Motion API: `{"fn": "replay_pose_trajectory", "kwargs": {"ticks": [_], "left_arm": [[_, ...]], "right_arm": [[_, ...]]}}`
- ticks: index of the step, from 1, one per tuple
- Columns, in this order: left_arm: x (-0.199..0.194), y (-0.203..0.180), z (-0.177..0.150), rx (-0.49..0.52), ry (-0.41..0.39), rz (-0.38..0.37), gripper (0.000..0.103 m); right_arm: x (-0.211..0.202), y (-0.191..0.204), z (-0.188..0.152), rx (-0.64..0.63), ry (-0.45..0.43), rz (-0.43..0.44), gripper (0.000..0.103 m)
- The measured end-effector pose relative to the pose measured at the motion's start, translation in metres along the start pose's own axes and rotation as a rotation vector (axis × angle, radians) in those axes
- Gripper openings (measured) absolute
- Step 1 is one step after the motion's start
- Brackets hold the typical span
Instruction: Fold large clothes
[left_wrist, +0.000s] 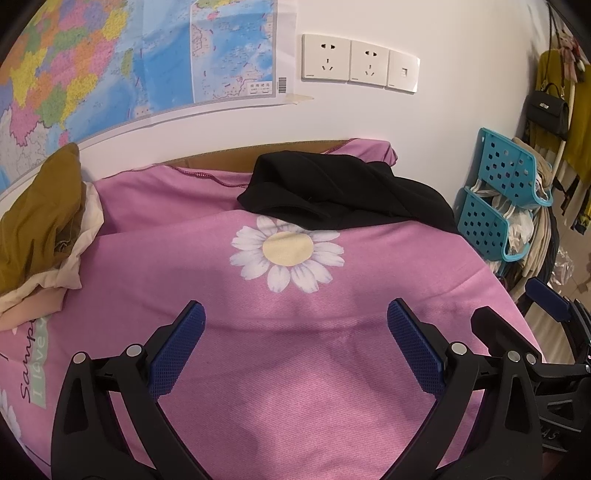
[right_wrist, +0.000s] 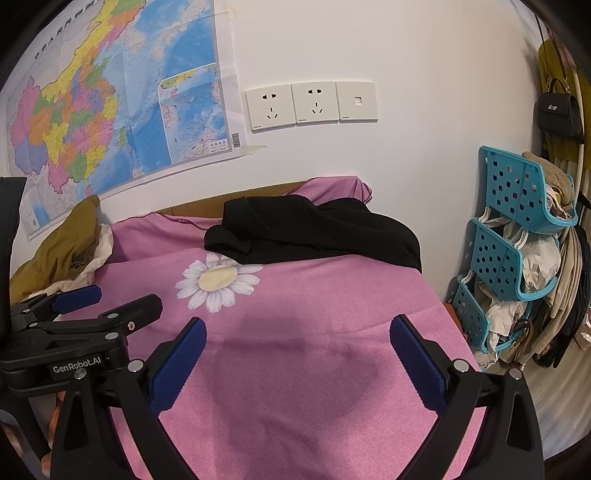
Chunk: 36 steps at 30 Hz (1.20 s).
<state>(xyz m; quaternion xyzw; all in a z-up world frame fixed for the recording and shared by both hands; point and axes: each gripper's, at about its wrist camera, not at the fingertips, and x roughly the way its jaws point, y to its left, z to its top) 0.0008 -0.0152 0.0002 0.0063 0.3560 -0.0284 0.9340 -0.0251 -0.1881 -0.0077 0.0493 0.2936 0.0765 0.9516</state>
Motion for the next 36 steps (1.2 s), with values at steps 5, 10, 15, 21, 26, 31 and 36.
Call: {"fn": "replay_pose_trajectory", "kwargs": {"ticks": [5,10,15,21,26,31,36], "left_arm": [[0.0,0.0,0.0,0.001,0.0,0.001,0.097],[0.003,-0.001,0.0,-0.004,0.007,0.003,0.097],[0.009,0.0,0.0,-0.009,0.024,0.003,0.097],[0.014,0.0,0.002,-0.015,0.037,0.0,0.097],[0.033,0.013,0.007,-0.047,0.102,-0.027,0.097],[0.056,0.04,0.011,-0.081,0.143,0.048,0.097],[0.068,0.061,0.018,-0.094,0.149,0.109,0.097]], "right_arm": [[0.0,0.0,0.0,0.001,-0.001,-0.002,0.097],[0.002,0.001,0.001,-0.004,0.004,-0.004,0.097],[0.006,0.0,0.004,-0.01,0.008,-0.003,0.097],[0.013,-0.002,0.007,-0.021,0.018,-0.002,0.097],[0.028,-0.004,0.021,-0.049,0.033,0.035,0.097],[0.088,-0.008,0.055,-0.107,0.115,0.06,0.097],[0.169,0.002,0.088,-0.202,0.215,0.087,0.097]]}}
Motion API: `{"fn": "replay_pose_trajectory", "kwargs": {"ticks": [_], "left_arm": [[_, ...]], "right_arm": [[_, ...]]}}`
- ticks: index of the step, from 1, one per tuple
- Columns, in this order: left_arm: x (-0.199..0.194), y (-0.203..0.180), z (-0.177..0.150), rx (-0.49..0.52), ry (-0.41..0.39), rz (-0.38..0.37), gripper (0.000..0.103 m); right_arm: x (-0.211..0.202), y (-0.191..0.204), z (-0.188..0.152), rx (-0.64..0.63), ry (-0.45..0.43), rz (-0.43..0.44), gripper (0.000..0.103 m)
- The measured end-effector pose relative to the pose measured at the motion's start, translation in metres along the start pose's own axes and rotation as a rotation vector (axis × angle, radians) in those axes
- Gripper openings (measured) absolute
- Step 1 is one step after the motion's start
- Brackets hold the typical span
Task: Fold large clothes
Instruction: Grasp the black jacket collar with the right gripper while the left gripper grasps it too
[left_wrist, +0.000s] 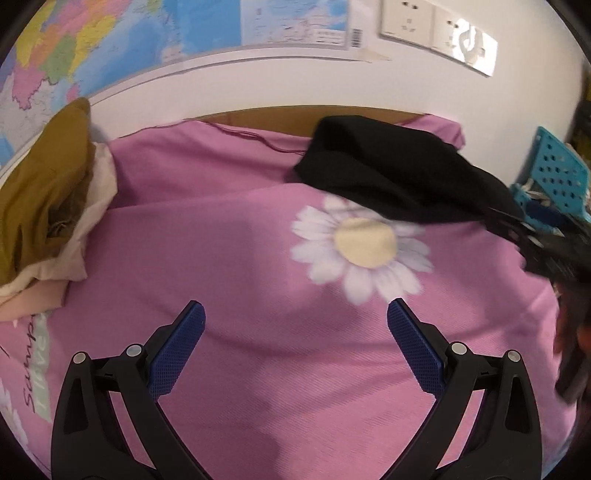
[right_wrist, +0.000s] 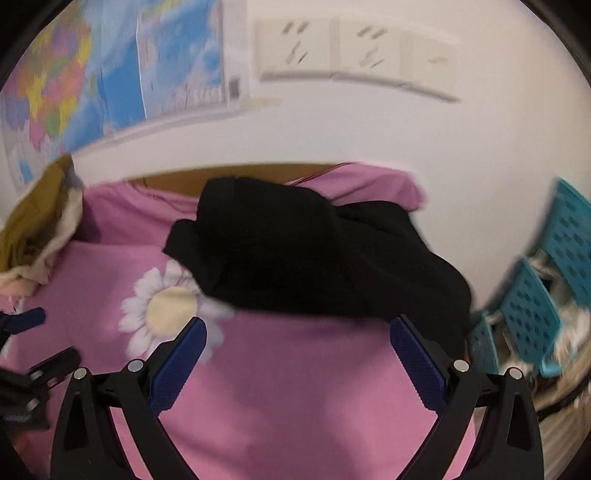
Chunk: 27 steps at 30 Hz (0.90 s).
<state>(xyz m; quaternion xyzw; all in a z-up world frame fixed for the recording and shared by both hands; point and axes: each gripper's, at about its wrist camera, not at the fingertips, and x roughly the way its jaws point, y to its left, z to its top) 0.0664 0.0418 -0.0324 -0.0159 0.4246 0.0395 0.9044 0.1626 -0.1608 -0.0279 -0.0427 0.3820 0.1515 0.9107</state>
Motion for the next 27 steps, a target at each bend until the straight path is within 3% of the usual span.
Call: {"fn": "replay_pose_trajectory", "kwargs": {"ticks": [3,5,8,13,14,15,16,18,19,23,27], "left_arm": [[0.008,0.007,0.005,-0.001,0.014,0.023,0.097],[0.016,0.01,0.008,-0.002,0.027,0.031,0.097],[0.023,0.015,0.01,-0.002,0.038,0.042,0.097],[0.042,0.02,0.014,0.013,0.07,0.053,0.097],[0.046,0.02,0.015,0.014,0.081,0.052,0.097],[0.049,0.021,0.015,0.017,0.089,0.053,0.097],[0.052,0.021,0.016,0.021,0.094,0.056,0.097],[0.06,0.02,0.02,0.027,0.105,0.059,0.097],[0.063,0.02,0.022,0.032,0.102,0.057,0.097],[0.07,0.014,0.038,0.061,0.063,0.032,0.097],[0.076,0.002,0.064,0.101,0.001,-0.013,0.097]], "right_arm": [[0.047,0.008,0.032,-0.069,0.057,0.012,0.097],[0.068,0.012,0.048,-0.118,0.06,-0.026,0.097],[0.098,0.002,0.069,-0.113,0.083,-0.05,0.097],[0.129,-0.018,0.083,-0.086,0.185,0.125,0.094],[0.128,-0.021,0.082,-0.08,0.186,0.177,0.084],[0.126,-0.023,0.081,-0.081,0.188,0.246,0.054],[0.122,-0.024,0.081,-0.094,0.185,0.242,0.033],[0.111,-0.025,0.079,-0.124,0.169,0.24,0.013],[0.098,-0.028,0.08,-0.129,0.133,0.231,0.007],[0.026,-0.049,0.091,-0.093,-0.062,0.237,0.005],[-0.027,-0.091,0.103,0.022,-0.213,0.244,0.005]]}}
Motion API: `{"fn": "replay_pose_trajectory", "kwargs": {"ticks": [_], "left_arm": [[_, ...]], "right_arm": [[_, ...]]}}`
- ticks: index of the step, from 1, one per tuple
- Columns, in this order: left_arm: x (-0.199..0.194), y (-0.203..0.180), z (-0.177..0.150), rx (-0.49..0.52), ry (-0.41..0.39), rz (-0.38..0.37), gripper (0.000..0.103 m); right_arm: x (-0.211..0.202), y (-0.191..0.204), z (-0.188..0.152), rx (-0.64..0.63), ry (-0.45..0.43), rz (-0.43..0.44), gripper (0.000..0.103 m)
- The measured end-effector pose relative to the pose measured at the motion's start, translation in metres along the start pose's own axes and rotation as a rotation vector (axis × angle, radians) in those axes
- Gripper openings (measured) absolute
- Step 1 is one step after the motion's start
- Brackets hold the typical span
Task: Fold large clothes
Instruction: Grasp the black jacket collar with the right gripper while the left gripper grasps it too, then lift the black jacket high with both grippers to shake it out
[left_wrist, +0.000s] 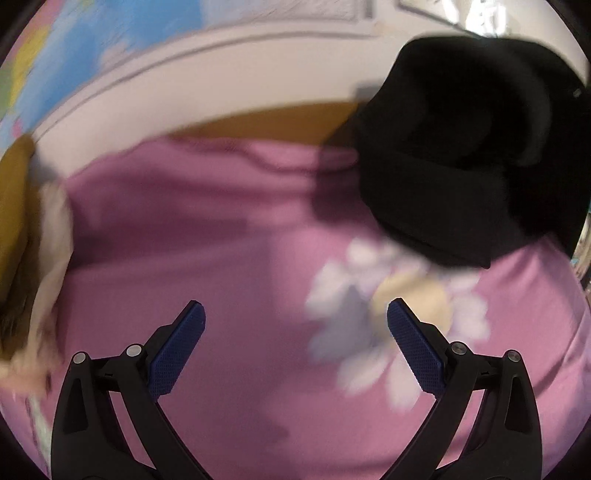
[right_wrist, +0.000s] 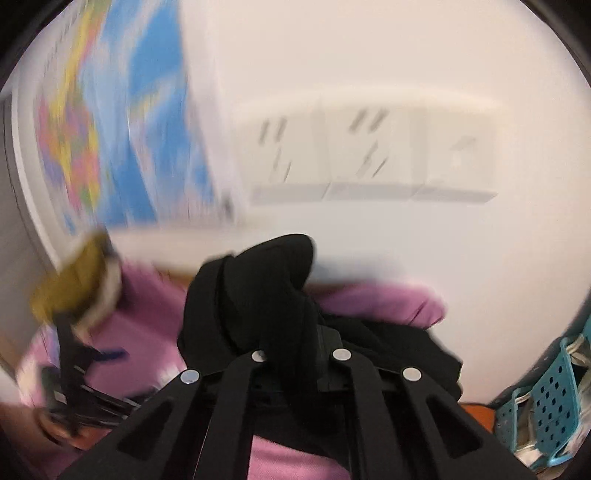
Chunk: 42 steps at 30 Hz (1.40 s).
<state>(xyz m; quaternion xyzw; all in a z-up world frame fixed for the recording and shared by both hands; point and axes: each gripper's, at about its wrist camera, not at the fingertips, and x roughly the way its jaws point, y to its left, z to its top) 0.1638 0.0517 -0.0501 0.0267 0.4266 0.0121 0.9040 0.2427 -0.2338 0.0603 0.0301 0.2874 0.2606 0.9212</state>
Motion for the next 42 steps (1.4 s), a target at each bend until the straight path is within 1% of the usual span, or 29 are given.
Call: {"fn": "replay_pose_trajectory", "kwargs": {"ticks": [1,2,3,5,7,8,10,11,13,15,18,19,20,21,22,23,24,25,26,27,29,31,33,34,35,36,38,41,42], "left_arm": [[0.001,-0.005,0.008,0.009,-0.023,-0.009,0.097],[0.0,-0.009,0.014,0.019,-0.044,-0.036,0.097],[0.001,-0.017,0.022,0.049,-0.07,-0.094,0.097],[0.003,-0.032,0.031,0.094,-0.102,-0.155,0.097],[0.005,-0.054,0.037,0.161,-0.135,-0.226,0.097],[0.004,-0.06,0.037,0.179,-0.148,-0.251,0.097],[-0.003,-0.074,0.031,0.254,-0.191,-0.372,0.097],[-0.005,-0.075,0.028,0.275,-0.199,-0.409,0.097],[-0.01,-0.076,0.019,0.331,-0.186,-0.52,0.097],[-0.015,-0.075,0.013,0.376,-0.189,-0.556,0.097],[-0.017,-0.082,0.011,0.446,-0.201,-0.552,0.097],[-0.017,-0.089,0.011,0.477,-0.213,-0.529,0.097],[-0.012,-0.098,0.014,0.497,-0.205,-0.497,0.097],[-0.002,-0.109,0.016,0.499,-0.182,-0.487,0.097],[0.012,-0.115,0.025,0.481,-0.132,-0.462,0.097],[0.023,-0.117,0.031,0.457,-0.102,-0.423,0.087],[0.036,-0.117,0.041,0.419,-0.065,-0.405,0.071],[0.043,-0.116,0.049,0.386,-0.029,-0.424,0.033],[0.049,-0.113,0.059,0.336,0.006,-0.438,0.014],[0.05,-0.111,0.071,0.295,0.002,-0.436,0.014],[0.038,-0.114,0.088,0.284,-0.067,-0.388,0.012],[0.012,-0.125,0.113,0.292,-0.141,-0.372,0.012],[-0.016,-0.137,0.134,0.297,-0.206,-0.38,0.012],[-0.03,-0.144,0.144,0.302,-0.234,-0.387,0.012],[-0.041,-0.15,0.151,0.308,-0.257,-0.379,0.012],[-0.058,-0.157,0.161,0.31,-0.302,-0.365,0.012],[-0.091,-0.164,0.177,0.3,-0.389,-0.366,0.012],[-0.157,-0.165,0.208,0.247,-0.501,-0.419,0.012],[-0.175,-0.163,0.214,0.236,-0.531,-0.43,0.012]], "right_arm": [[-0.019,-0.01,0.006,0.032,-0.045,-0.004,0.004],[-0.032,-0.017,0.011,0.045,-0.066,-0.008,0.004],[-0.047,-0.025,0.016,0.073,-0.098,-0.013,0.004],[-0.062,-0.034,0.025,0.107,-0.125,-0.016,0.004],[-0.073,-0.042,0.027,0.12,-0.141,-0.015,0.004],[-0.073,-0.04,0.029,0.123,-0.144,-0.021,0.004],[-0.078,-0.042,0.03,0.137,-0.151,-0.008,0.004],[-0.08,-0.042,0.028,0.145,-0.155,-0.006,0.004],[-0.081,-0.04,0.029,0.142,-0.152,-0.006,0.004],[-0.078,-0.039,0.03,0.139,-0.148,-0.001,0.004],[-0.078,-0.036,0.03,0.135,-0.153,-0.003,0.004],[-0.081,-0.039,0.029,0.141,-0.156,0.002,0.004],[-0.083,-0.042,0.028,0.144,-0.157,0.013,0.004],[-0.083,-0.042,0.029,0.142,-0.161,0.005,0.004],[-0.082,-0.041,0.029,0.147,-0.164,0.007,0.004],[-0.083,-0.042,0.029,0.152,-0.165,0.011,0.004],[-0.085,-0.043,0.03,0.151,-0.171,-0.003,0.004],[-0.087,-0.044,0.03,0.155,-0.175,-0.008,0.004],[-0.09,-0.047,0.031,0.16,-0.176,-0.01,0.004],[-0.095,-0.049,0.032,0.169,-0.18,-0.018,0.004],[-0.109,-0.052,0.036,0.168,-0.203,-0.049,0.004],[-0.129,-0.053,0.045,0.159,-0.234,-0.079,0.004],[-0.157,-0.053,0.059,0.157,-0.277,-0.104,0.004],[-0.177,-0.049,0.068,0.139,-0.311,-0.138,0.004],[-0.197,-0.045,0.077,0.129,-0.339,-0.153,0.004],[-0.219,-0.041,0.087,0.117,-0.371,-0.17,0.004],[-0.255,-0.03,0.1,0.093,-0.43,-0.191,0.004],[-0.324,0.0,0.121,0.027,-0.549,-0.217,0.004],[-0.348,0.013,0.126,-0.004,-0.592,-0.232,0.004]]}}
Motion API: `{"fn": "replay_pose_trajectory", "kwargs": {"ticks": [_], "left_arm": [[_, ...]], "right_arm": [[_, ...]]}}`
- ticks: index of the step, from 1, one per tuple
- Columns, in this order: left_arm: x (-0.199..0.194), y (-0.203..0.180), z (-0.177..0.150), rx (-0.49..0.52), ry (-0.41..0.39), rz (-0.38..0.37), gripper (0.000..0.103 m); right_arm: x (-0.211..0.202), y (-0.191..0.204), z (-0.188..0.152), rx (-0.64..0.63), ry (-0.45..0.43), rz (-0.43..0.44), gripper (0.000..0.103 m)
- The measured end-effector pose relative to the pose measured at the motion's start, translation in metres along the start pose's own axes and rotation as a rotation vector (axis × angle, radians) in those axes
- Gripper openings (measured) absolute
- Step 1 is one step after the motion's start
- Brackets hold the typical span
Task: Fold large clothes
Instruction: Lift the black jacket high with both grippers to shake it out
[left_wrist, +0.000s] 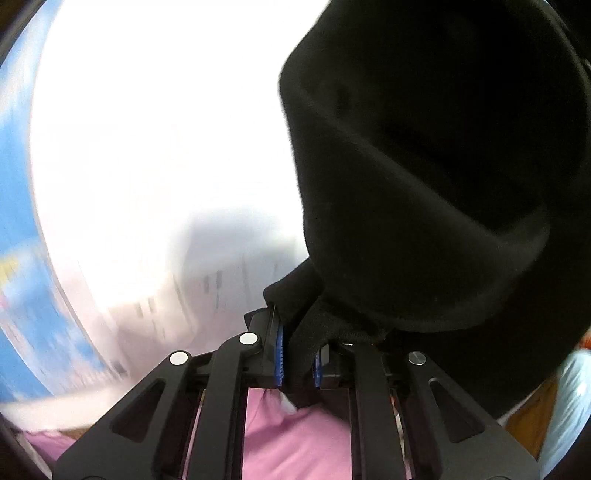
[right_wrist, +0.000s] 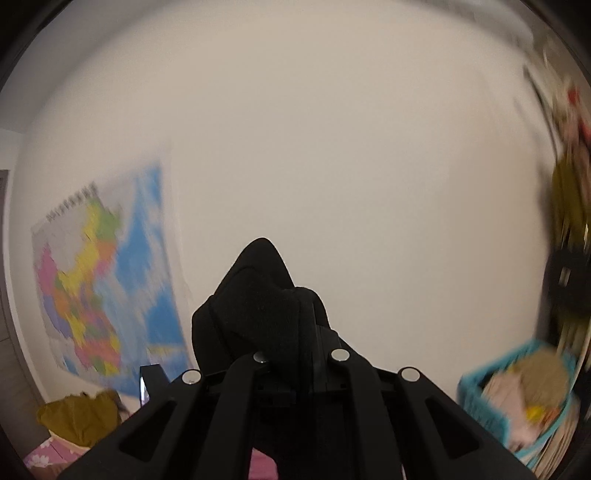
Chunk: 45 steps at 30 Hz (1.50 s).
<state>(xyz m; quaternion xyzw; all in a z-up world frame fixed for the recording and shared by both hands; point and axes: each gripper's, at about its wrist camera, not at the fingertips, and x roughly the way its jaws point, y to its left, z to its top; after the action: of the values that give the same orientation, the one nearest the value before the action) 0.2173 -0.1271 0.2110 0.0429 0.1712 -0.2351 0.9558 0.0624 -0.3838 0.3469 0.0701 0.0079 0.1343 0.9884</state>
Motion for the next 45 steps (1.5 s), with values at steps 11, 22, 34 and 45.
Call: {"fn": "replay_pose_trajectory", "kwargs": {"ticks": [11,22,34,45], "left_arm": [[-0.255,0.012,0.065,0.026,-0.46,0.198,0.013],[-0.459,-0.035,-0.058,0.216,-0.358,0.456,0.014],[-0.506,-0.019,-0.126,0.144,-0.168,0.523,0.016],[-0.237,0.17,-0.227,-0.21,0.401,0.58,0.015]], "right_arm": [[-0.152,0.05,0.072,-0.03,-0.201,0.154,0.003],[-0.201,0.106,-0.022,-0.015,-0.101,0.483,0.004],[-0.128,0.132,-0.089,0.041,0.071,0.6,0.004],[0.141,0.133,-0.273,0.095,0.601,0.334,0.004]]}}
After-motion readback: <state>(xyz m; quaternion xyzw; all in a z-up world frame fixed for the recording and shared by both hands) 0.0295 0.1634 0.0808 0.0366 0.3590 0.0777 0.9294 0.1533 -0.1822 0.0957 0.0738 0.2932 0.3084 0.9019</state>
